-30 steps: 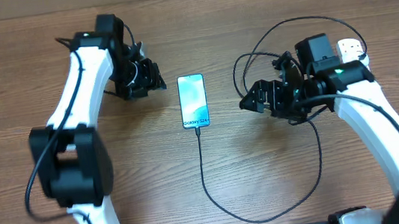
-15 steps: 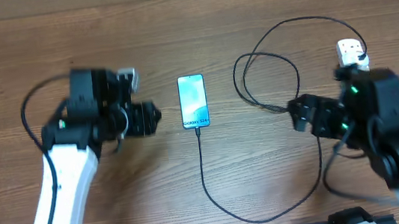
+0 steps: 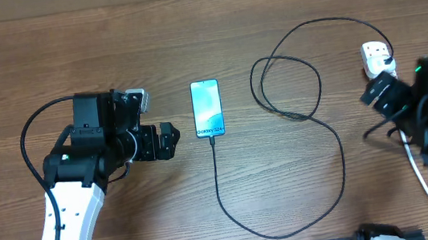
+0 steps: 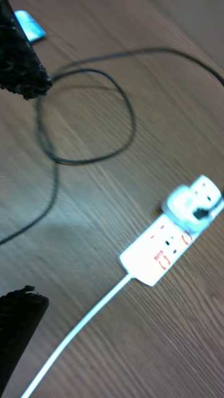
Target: Plug charger to phone and switch on socket
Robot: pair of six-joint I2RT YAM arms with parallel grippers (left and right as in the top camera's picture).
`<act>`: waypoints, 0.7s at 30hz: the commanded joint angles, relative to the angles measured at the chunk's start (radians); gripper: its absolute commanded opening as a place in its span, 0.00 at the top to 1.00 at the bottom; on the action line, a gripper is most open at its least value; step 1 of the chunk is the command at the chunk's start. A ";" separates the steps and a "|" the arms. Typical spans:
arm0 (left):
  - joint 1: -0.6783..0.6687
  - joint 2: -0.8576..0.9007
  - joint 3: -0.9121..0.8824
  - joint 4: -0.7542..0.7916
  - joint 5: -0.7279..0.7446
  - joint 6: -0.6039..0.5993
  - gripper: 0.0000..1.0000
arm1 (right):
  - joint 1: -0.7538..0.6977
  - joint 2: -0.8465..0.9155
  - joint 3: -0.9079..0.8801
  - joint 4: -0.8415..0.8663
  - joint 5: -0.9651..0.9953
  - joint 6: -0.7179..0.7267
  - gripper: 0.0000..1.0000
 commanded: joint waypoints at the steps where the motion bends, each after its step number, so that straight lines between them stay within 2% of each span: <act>1: -0.008 0.009 -0.005 0.003 -0.007 -0.011 0.00 | -0.131 0.081 -0.008 0.056 -0.187 -0.097 0.00; 5: -0.008 0.009 -0.005 0.000 -0.017 -0.011 0.01 | -0.259 0.201 -0.008 0.130 -0.245 -0.097 0.00; 7: -0.009 0.009 -0.004 0.014 0.035 -0.045 0.00 | -0.296 0.257 -0.008 0.159 -0.245 -0.098 0.00; 11: -0.010 0.019 -0.004 0.096 0.229 0.179 0.01 | -0.329 0.351 -0.008 0.207 -0.245 -0.142 0.00; 16: -0.020 0.048 -0.001 0.146 0.268 0.339 0.01 | -0.354 0.450 -0.008 0.271 -0.244 -0.176 0.00; 21: -0.042 0.068 -0.002 0.192 0.266 0.377 0.00 | -0.373 0.494 -0.008 0.328 -0.243 -0.175 0.00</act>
